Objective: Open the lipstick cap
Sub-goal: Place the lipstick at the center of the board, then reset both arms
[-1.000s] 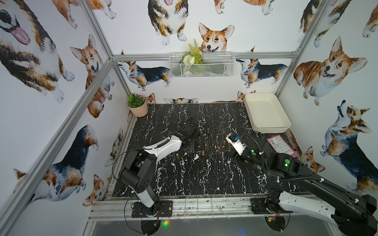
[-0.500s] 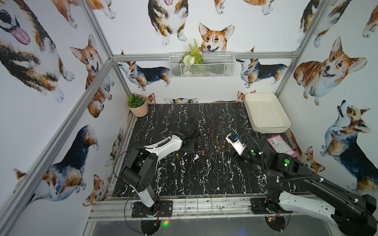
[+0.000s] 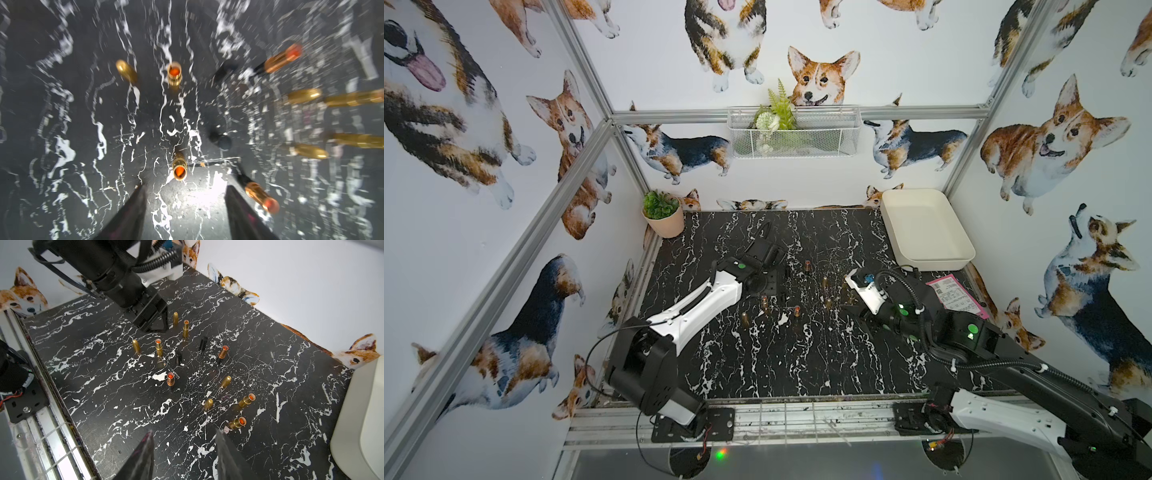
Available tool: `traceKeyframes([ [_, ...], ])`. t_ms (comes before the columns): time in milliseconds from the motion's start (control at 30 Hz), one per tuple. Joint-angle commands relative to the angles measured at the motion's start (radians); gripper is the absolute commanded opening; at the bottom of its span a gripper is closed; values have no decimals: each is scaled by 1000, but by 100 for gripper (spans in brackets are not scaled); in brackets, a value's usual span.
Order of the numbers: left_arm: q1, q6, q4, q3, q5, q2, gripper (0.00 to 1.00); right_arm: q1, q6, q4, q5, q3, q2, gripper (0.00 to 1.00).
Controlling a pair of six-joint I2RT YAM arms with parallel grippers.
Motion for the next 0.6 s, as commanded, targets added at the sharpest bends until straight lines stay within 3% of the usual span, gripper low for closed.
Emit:
traceKeyframes([
  [0, 14, 24, -98, 49, 3, -79, 73, -27, 86, 24, 21, 44, 10, 52],
  [133, 63, 32, -78, 51, 26, -198, 79, -161, 194, 3, 5, 102, 59, 61],
  [167, 79, 38, -64, 42, 18, -228, 80, -199, 218, 13, 13, 107, 72, 94],
  [200, 96, 46, -49, 28, 4, -257, 81, -240, 247, 21, 20, 115, 85, 100],
  [300, 166, 91, 5, -30, 46, -321, 87, -368, 315, 42, 18, 129, 120, 100],
  [333, 193, 110, 33, -59, 56, -341, 98, -412, 326, 51, 27, 129, 128, 100],
  [367, 211, 135, 66, -90, 50, -359, 100, -445, 327, 67, 44, 120, 132, 100],
  [467, 262, 202, 227, -233, -18, -424, 100, -550, 212, 225, 12, 14, 132, 100],
  [567, 348, 212, 354, -402, 31, -472, 100, -623, 105, 295, 20, -68, 149, 100],
])
